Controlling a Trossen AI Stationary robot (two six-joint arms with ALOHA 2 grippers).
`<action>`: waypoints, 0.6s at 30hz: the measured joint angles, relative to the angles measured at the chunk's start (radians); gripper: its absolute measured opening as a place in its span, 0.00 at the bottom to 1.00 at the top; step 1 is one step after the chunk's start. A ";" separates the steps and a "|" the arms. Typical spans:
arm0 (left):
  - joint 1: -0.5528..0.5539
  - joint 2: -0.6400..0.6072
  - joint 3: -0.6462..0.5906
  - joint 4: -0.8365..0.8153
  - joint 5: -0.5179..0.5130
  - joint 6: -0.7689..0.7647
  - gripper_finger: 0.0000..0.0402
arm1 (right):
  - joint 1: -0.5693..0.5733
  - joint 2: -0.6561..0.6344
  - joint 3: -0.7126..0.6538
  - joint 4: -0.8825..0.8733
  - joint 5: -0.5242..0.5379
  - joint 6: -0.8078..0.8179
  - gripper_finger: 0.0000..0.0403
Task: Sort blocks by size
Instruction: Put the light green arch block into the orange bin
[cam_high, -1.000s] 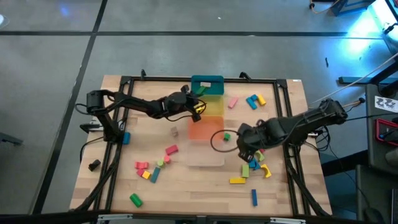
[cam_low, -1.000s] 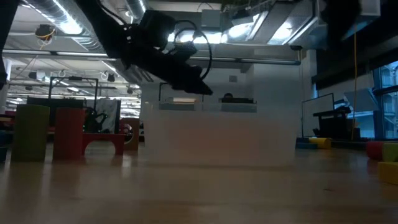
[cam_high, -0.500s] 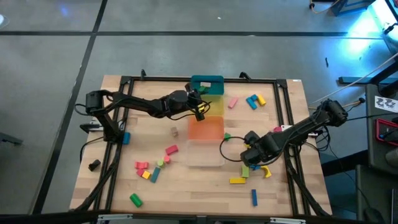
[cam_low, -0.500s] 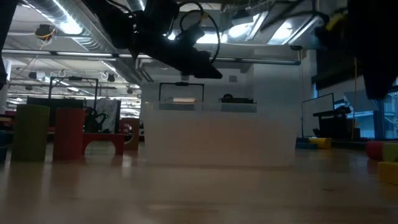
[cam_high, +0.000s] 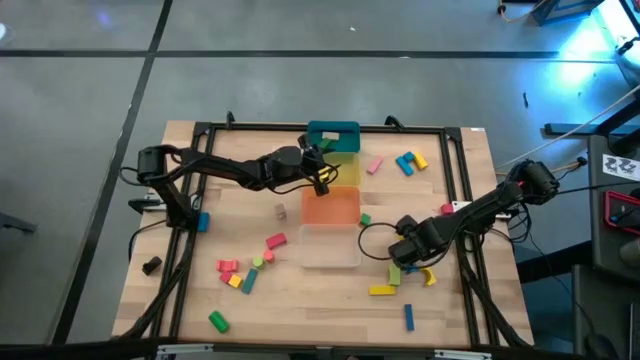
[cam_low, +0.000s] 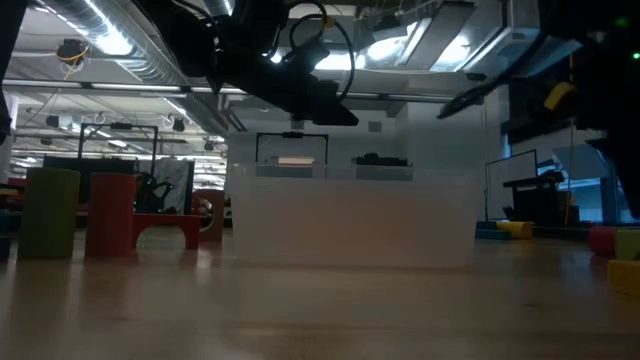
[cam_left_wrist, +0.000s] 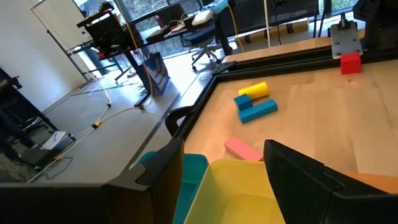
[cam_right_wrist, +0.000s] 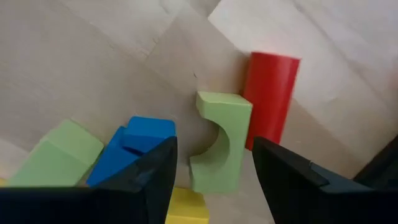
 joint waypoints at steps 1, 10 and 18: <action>0.000 0.000 0.000 0.000 0.000 0.000 0.52 | 0.000 0.000 -0.009 0.011 -0.010 0.001 0.52; 0.000 0.000 0.000 0.000 0.000 -0.002 0.52 | 0.000 -0.001 -0.065 0.046 -0.079 0.076 0.52; 0.000 0.000 0.000 -0.017 0.000 -0.016 0.52 | 0.000 0.000 -0.124 0.133 -0.115 0.108 0.51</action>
